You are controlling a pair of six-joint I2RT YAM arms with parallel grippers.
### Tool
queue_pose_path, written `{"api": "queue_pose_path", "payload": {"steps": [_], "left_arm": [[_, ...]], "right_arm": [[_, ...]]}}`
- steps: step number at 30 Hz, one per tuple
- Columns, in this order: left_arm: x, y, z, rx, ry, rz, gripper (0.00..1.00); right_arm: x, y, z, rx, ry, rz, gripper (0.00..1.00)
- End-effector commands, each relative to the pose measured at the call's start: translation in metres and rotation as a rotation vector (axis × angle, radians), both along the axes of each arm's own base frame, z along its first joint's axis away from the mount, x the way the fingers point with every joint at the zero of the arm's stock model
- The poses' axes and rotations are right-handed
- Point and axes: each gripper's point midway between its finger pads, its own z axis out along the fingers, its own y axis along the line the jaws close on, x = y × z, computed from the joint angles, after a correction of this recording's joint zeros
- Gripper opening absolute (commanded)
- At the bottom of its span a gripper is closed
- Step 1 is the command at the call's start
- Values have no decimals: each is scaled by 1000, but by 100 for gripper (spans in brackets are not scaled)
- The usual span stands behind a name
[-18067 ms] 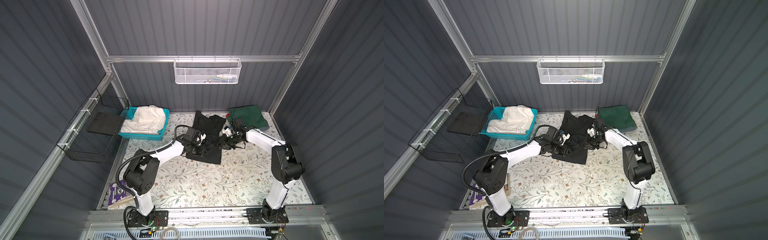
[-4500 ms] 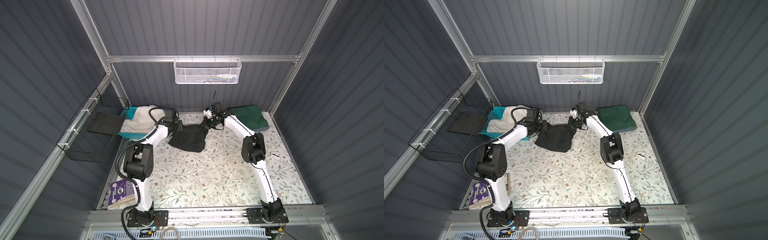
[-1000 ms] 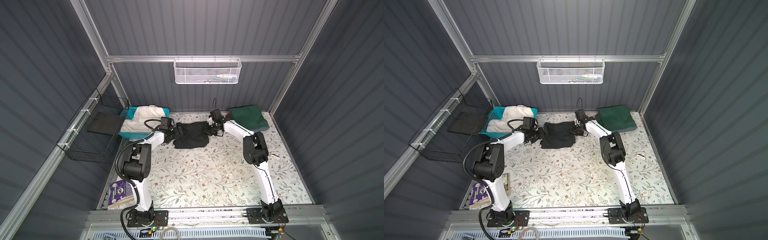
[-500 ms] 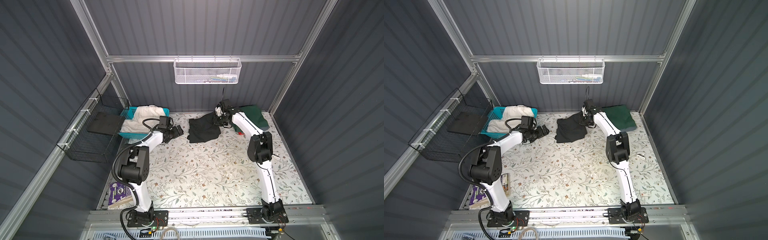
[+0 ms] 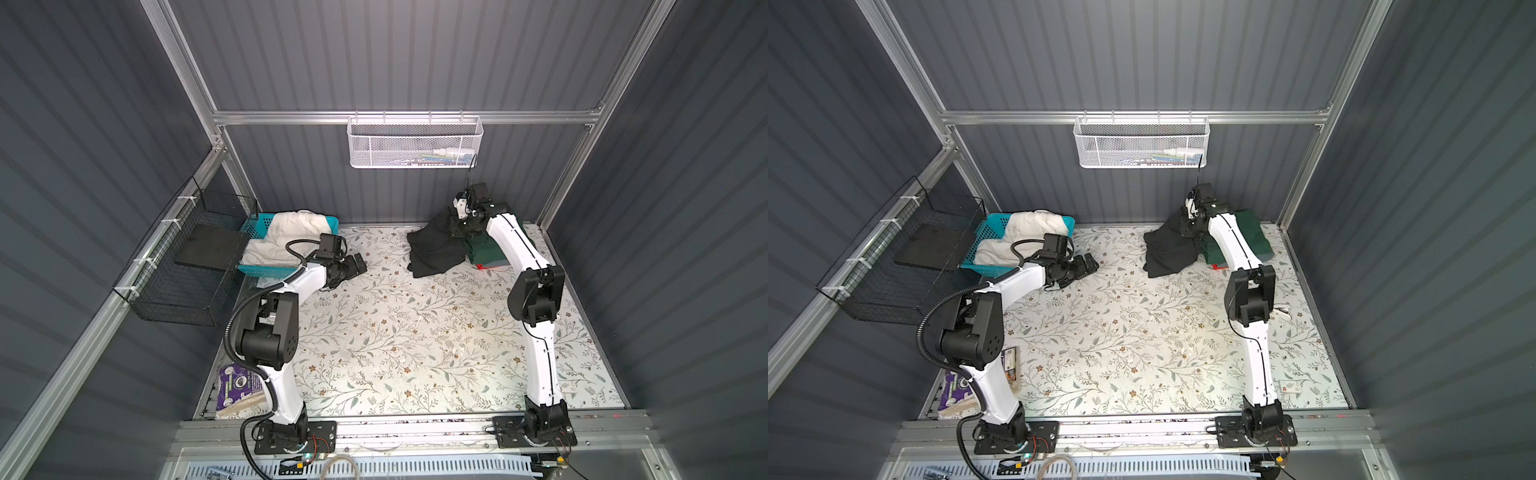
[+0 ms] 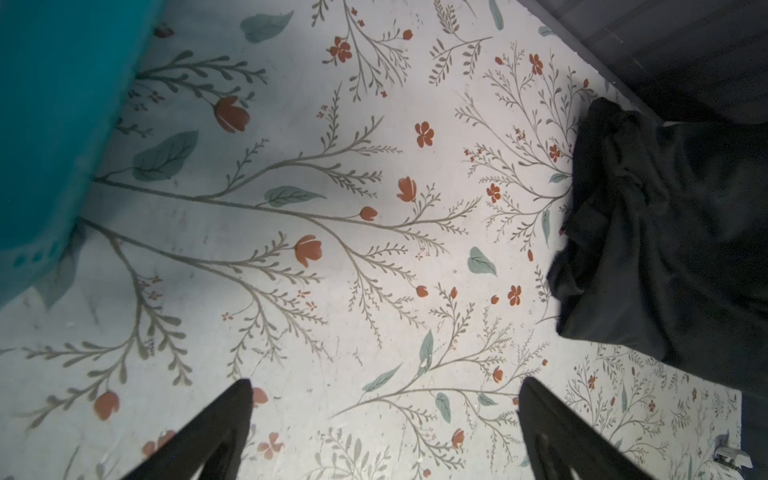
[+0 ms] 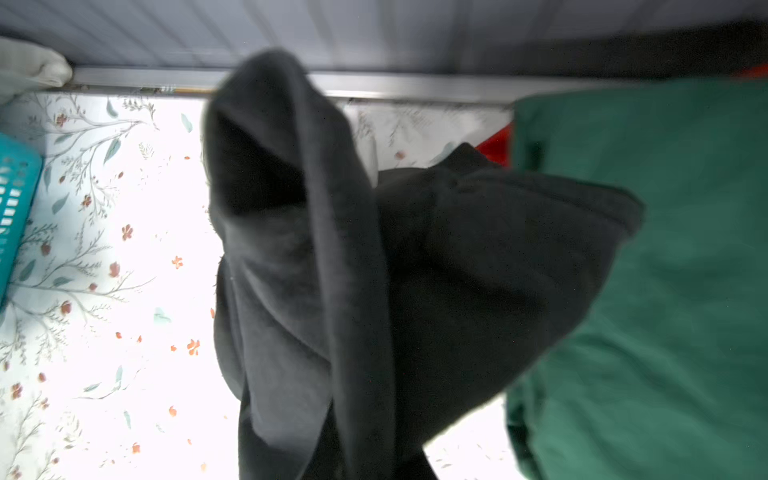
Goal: Fold and stack the t-shirts
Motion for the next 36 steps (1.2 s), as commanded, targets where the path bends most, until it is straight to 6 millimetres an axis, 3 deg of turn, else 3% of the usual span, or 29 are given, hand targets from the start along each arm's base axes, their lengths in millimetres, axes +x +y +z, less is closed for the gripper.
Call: {"api": "queue_pose_path", "payload": {"steps": [1,14,24,29,36], "left_arm": [[-8,4,-1,8,21,6,100],[-8,4,-12,19,49,-1,100],[-8,6,-17,31,67,2,100],[-5,3,-20,28,75,-5,100],[-4,2,-25,25,92,-10,100]], "right_arm": [[6,-20,52,-15,-116,-9,0],[31,-88,92,-59,-276,-1,0],[41,-121,136,-23,-405,-25,0],[41,-134,131,7,-393,-51,0],[46,-166,108,46,-365,-147,0]]}}
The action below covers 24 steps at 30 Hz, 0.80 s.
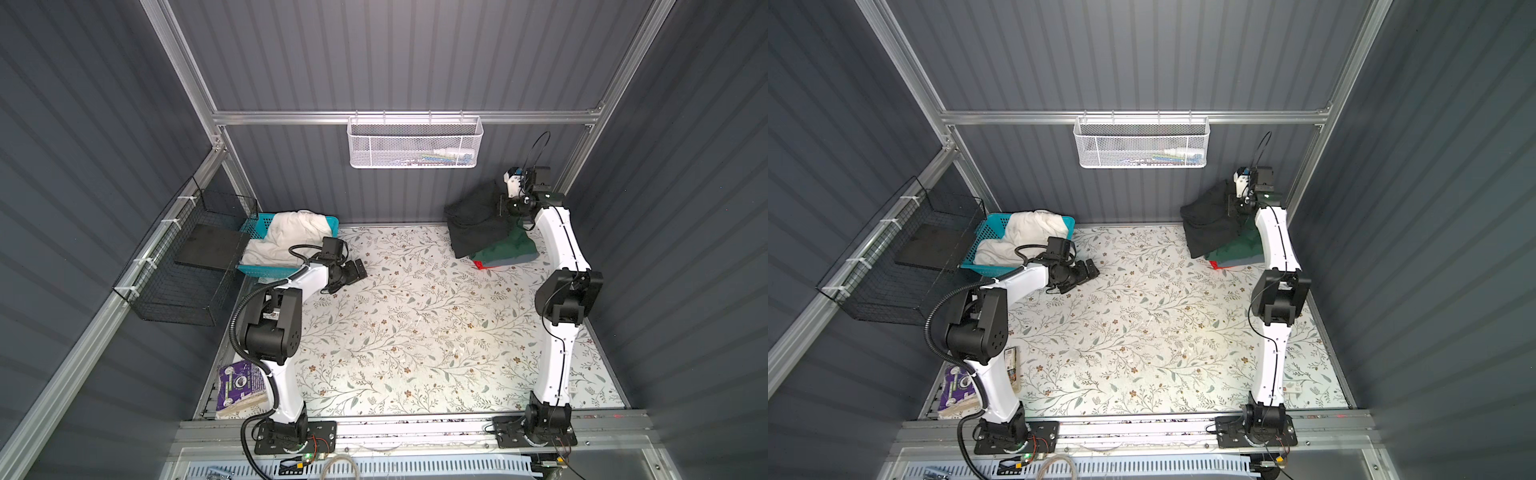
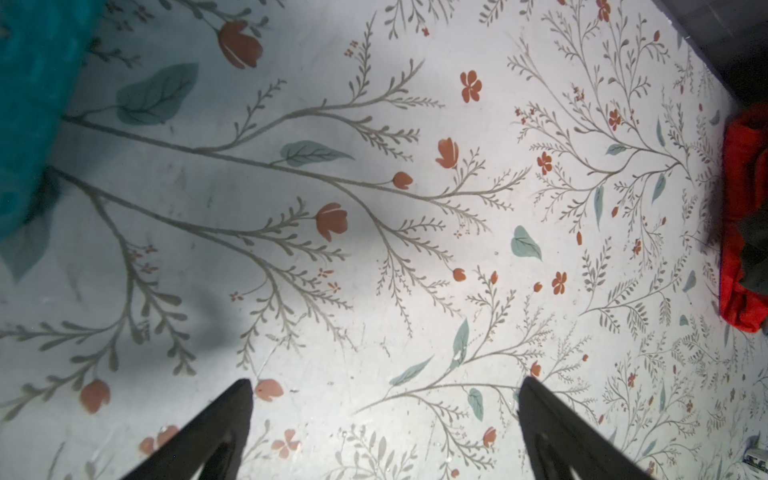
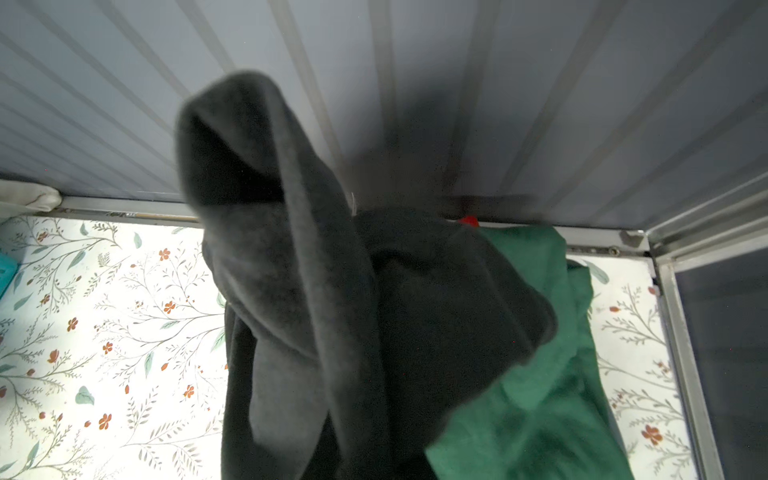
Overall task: Fold and stack the t-shirts
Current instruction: 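Lower the black shirt onto the green shirt stack and open the right gripper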
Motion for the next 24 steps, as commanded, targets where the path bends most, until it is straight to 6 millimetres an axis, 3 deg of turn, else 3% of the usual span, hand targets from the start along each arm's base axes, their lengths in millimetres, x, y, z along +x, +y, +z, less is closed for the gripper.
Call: {"api": "queue_pose_path", "payload": {"steps": [1,9,15,16,18,19,20,24], "left_arm": [[4,0,1,6,10,-8,100],[7,0,2,10,18,-9,100],[10,-2,3,15,19,-11,100],[10,-3,3,15,21,-14,100],[7,-5,-2,19,35,-18,100],[15,-9,7,14,13,-20,100],[16,-11,8,14,12,-24,100],[16,-18,10,23,13,-38,100]], "right_arm": [[8,-25,35,45,-115,-55,0],[17,-66,0,105,-69,-119,0],[21,-81,-19,169,-41,-133,2],[23,-85,-26,173,-29,-147,17],[25,-91,-36,176,-15,-170,67],[26,-91,-43,175,-6,-172,82],[27,-92,-46,175,-1,-173,90],[25,-107,-51,143,16,-238,99]]}}
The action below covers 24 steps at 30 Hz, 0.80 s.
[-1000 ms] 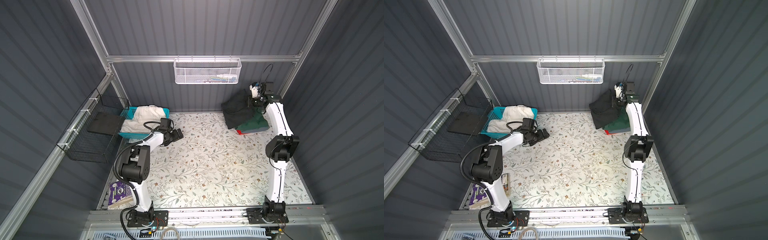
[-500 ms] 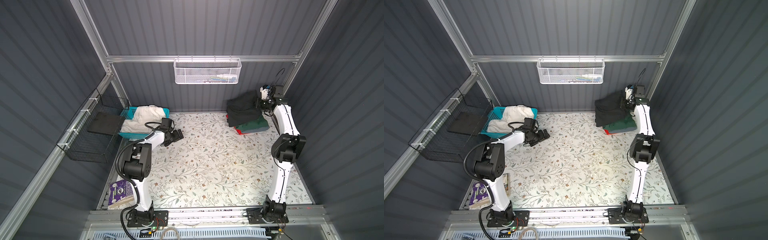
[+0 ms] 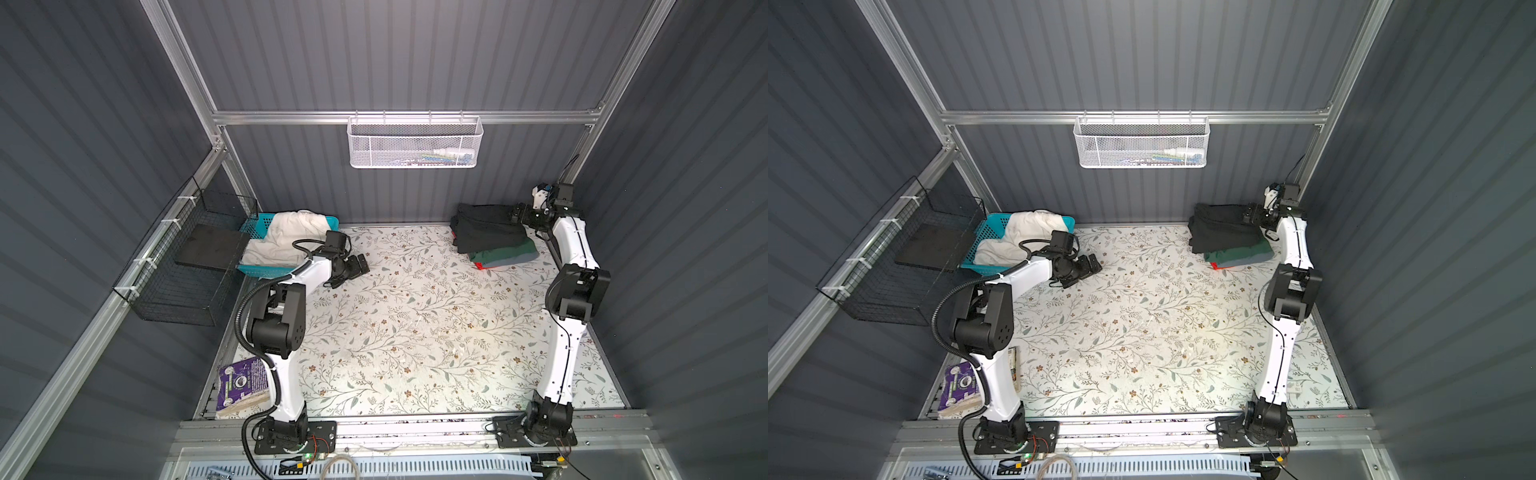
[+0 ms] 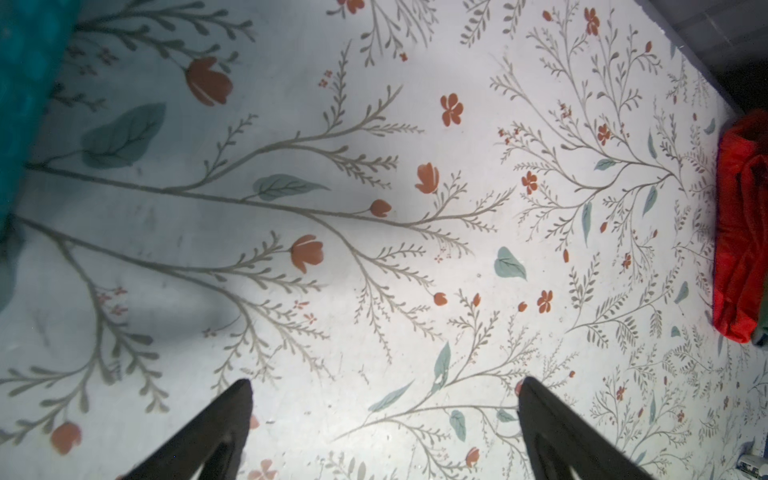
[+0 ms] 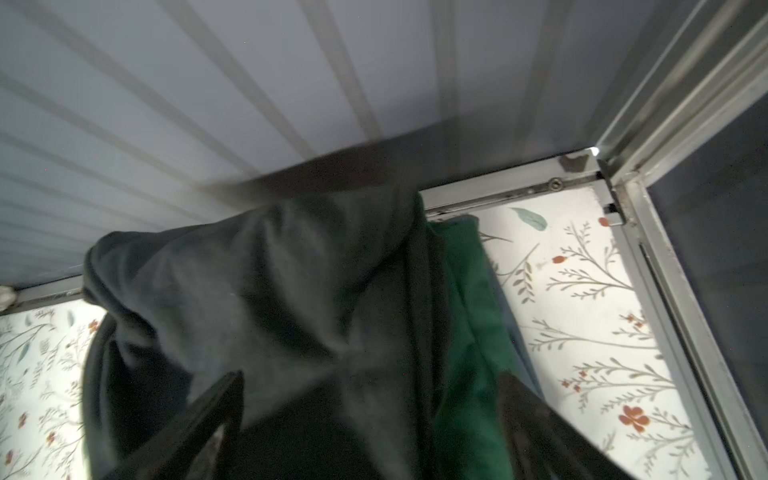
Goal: Fold and stack the t-shirts
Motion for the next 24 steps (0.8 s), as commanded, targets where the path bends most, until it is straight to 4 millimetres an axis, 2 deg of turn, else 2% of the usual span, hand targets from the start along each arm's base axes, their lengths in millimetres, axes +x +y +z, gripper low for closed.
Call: {"api": "queue_pose_path", "payload": {"steps": [1,3,6,7,8,10,15,18,21,24], "left_arm": [[-1,-5,4,26,6,-23,100],[-1,-5,10,38,-16,-25,100],[1,-3,33,47,-96,-15,100],[-8,2,26,57,-82,-10,100],[-9,2,30,58,-91,-8,100],[-10,3,35,57,-97,-9,100],[-17,1,39,44,-100,-24,100],[-25,2,41,46,-101,-34,100],[-35,7,54,53,-156,-35,100],[-48,25,70,119,-238,-5,100]], "right_arm": [[2,-14,21,-22,-39,-64,99],[-2,-20,29,-20,-54,-85,99],[-11,-23,44,-23,-68,-118,99],[-15,-21,47,-14,-68,-122,99],[-21,-19,50,1,-65,-130,99],[-34,-13,49,38,-52,-134,99],[-71,4,29,129,3,-145,99],[-97,22,21,234,39,-114,99],[-121,35,27,292,-16,-112,99],[-151,45,27,336,-65,-140,99]]}}
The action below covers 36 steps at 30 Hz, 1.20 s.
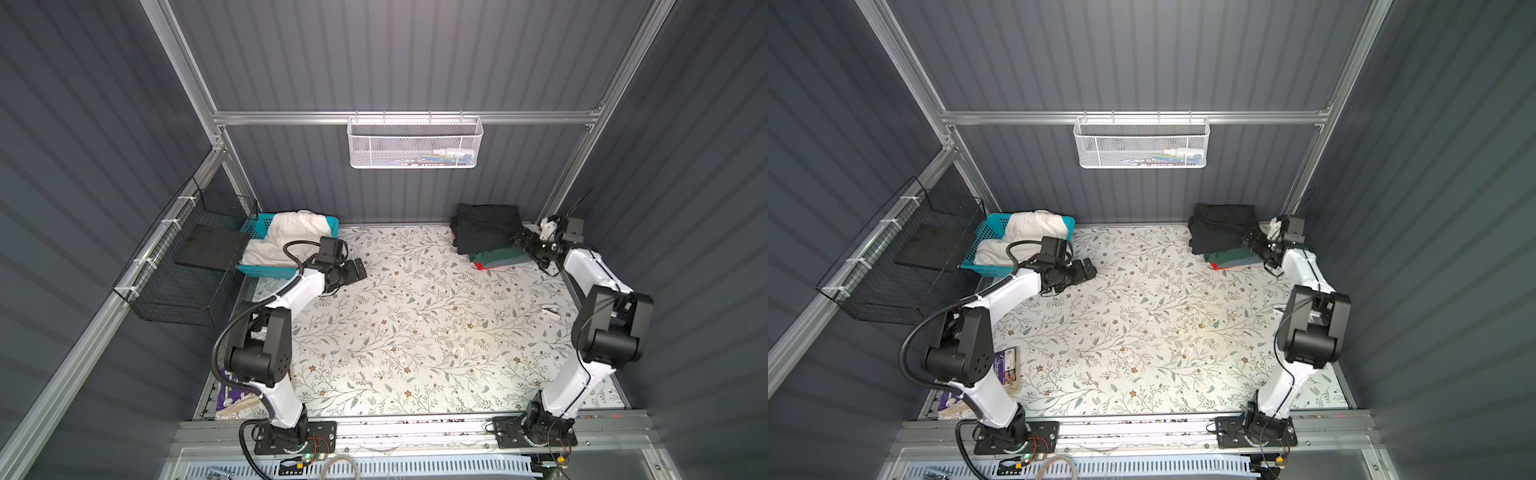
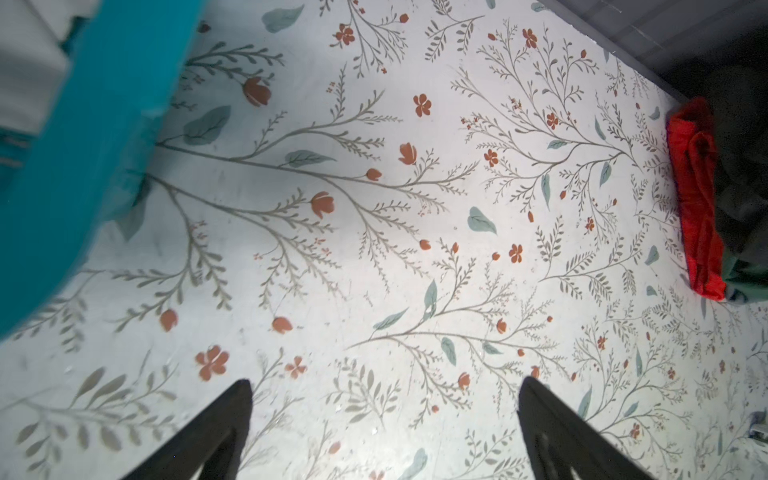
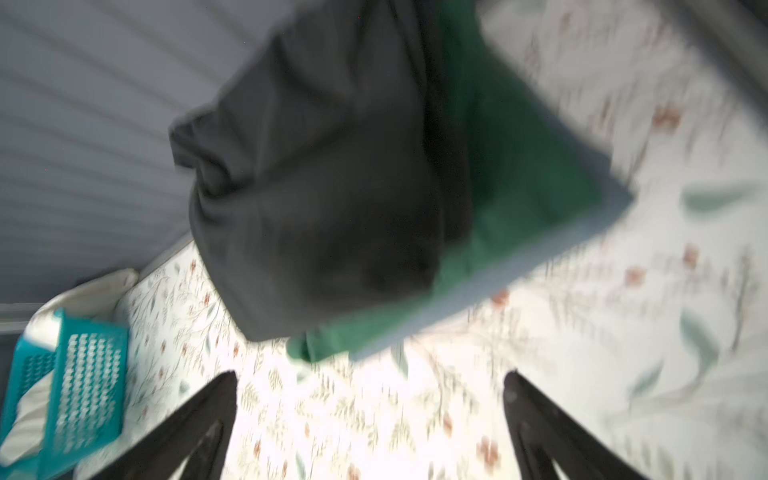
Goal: Fold and stack the t-shirts
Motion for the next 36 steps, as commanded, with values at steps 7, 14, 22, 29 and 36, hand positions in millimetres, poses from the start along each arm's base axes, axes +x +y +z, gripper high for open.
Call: {"api": "queue_pose_path", "payload": {"steps": [7,14,22,29,36], "left_arm": [[-36,58,72,239,-402,77,100],[-61,109,68,478,-603,207,100],[-50,120,10,674,-634,148,100],[-41,132,-22,543,-708,152,100],[-20,134,-46,486,-599,88,100]], "right_arm": [[-68,25,16,61,-155,-69,99],[-117,31,-12,-81,-172,-111,99],[-144,5,-7,-283,-336,-231,99],[-157,-37,-23,-493,-449,-421,99],[-125,-18,-29,-527,-427,-278,99]]}}
